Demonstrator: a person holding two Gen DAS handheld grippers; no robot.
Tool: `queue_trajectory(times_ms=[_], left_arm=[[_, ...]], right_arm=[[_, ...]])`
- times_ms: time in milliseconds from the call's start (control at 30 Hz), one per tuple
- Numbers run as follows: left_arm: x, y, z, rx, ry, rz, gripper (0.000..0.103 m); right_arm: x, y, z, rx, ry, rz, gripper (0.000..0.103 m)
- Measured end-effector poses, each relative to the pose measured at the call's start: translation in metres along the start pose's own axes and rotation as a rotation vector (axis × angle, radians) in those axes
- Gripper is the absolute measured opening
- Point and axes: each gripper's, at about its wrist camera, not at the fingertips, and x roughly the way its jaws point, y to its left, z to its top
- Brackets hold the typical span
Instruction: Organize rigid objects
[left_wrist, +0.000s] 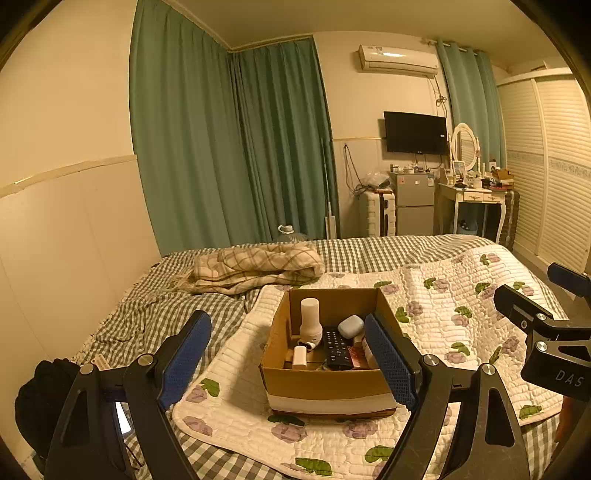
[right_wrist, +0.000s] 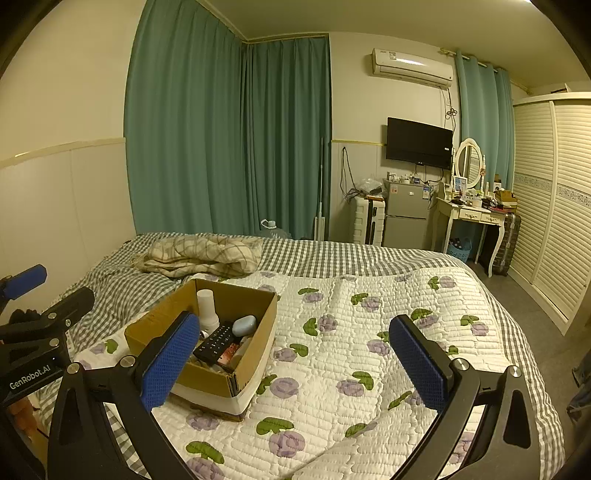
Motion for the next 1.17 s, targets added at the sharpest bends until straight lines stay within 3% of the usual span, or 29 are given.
queue_trajectory(times_ms=[1167], left_arm=[[0.0014, -0.0048, -0.0036, 0.042, 0.005, -0.006, 0.088]], right_arm=[[0.0006, -0.0011, -0.0071, -0.004, 0.010, 0.004, 0.103]])
